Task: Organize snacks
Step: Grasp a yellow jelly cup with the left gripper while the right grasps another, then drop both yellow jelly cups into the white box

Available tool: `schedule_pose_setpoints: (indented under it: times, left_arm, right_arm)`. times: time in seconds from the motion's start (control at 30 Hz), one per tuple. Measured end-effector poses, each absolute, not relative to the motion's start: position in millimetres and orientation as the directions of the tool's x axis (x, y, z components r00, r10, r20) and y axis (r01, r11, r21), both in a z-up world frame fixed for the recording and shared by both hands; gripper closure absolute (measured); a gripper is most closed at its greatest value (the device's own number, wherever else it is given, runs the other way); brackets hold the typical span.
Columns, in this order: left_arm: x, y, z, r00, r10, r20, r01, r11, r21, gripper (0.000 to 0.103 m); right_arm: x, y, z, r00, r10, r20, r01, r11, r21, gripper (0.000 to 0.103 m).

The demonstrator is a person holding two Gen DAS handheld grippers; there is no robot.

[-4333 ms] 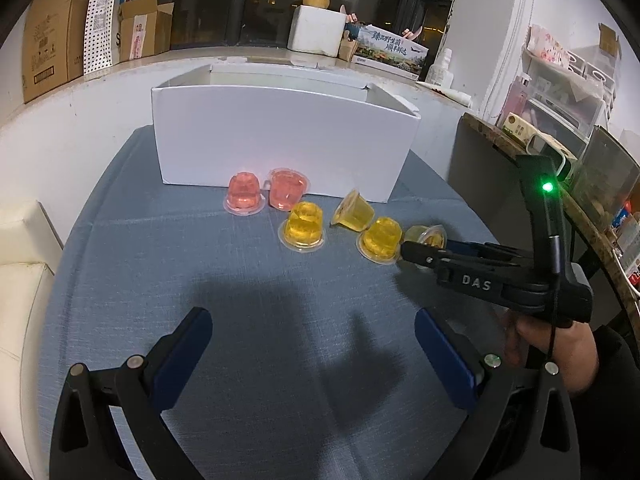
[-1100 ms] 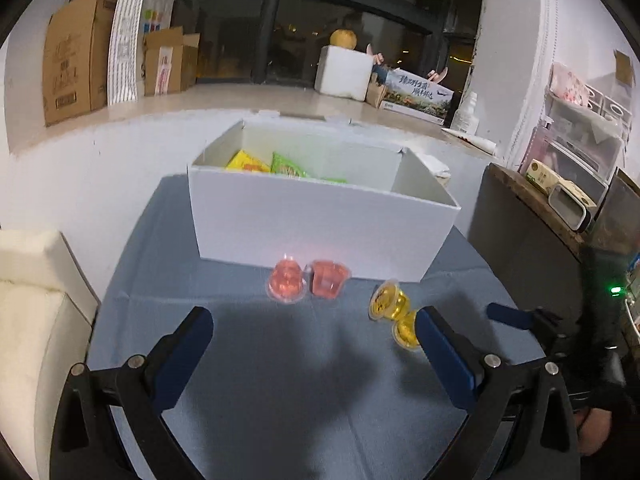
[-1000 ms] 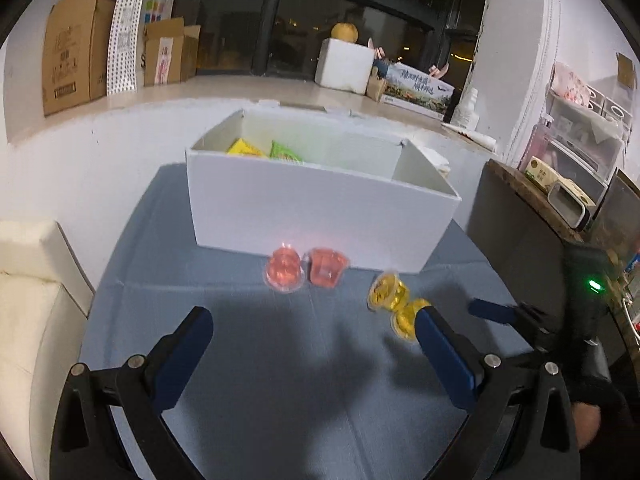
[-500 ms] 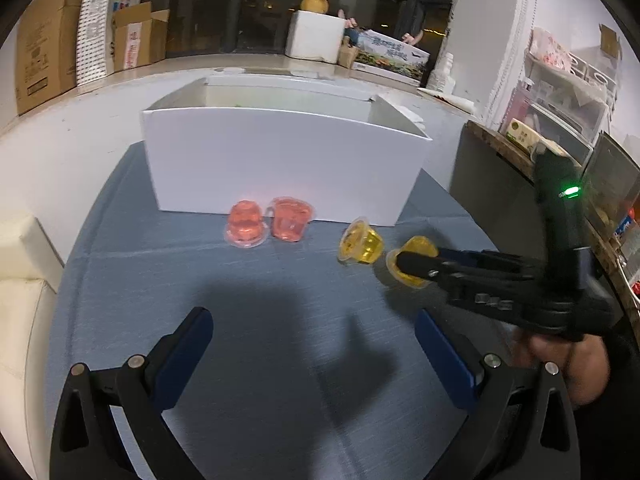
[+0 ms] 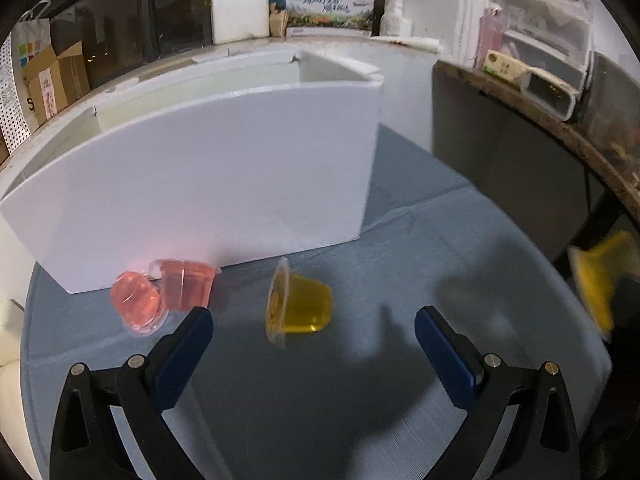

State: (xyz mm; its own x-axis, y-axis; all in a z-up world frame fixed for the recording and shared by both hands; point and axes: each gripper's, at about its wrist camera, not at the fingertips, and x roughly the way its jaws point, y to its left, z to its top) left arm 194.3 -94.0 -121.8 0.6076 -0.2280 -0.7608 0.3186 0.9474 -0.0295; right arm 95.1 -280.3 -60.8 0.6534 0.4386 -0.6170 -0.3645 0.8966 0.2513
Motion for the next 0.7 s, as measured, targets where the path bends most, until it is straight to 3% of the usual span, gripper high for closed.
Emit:
schedule_pose_setpoints:
  times: [0.07,0.13,0.17,0.2,0.47,0.7]
  left_arm:
    - [200,-93,-126,0.598,-0.238,-0.766,0.325,0.945,-0.039,0.003]
    - [206,-91,-129,0.602,-0.223,-0.767,0.314,0.949,-0.029,0.032]
    - [210,-88,-131,0.587,-0.222,-0.778,0.307,0.951,-0.040,0.060]
    - [212,-86,-132,0.584,-0.224,-0.781,0.302,0.952,-0.047,0.063]
    - [169,-64,-95,0.651,-0.296,-0.699,0.331,0.939,-0.089,0.065]
    - [119,-5,-39,0.732,-0.414,-0.541,0.295,0.909,-0.295,0.065]
  right_arm:
    - [95,-281,-62,0.651,0.439,-0.619,-0.362,0.896,0.255,0.063]
    - [94,-282,-62,0.651,0.442,-0.617,-0.362,0.896,0.259,0.063]
    - [94,-281,-63,0.648,0.444,-0.619,-0.366,0.894,0.259,0.063]
    - [95,-281,-63,0.645,0.448,-0.619,-0.368,0.892,0.263,0.063]
    - [93,-277,-62,0.642,0.462,-0.612,-0.382,0.885,0.267,0.063]
    - [100,-260,-53,0.637,0.494,-0.592,-0.418,0.866,0.273,0.063]
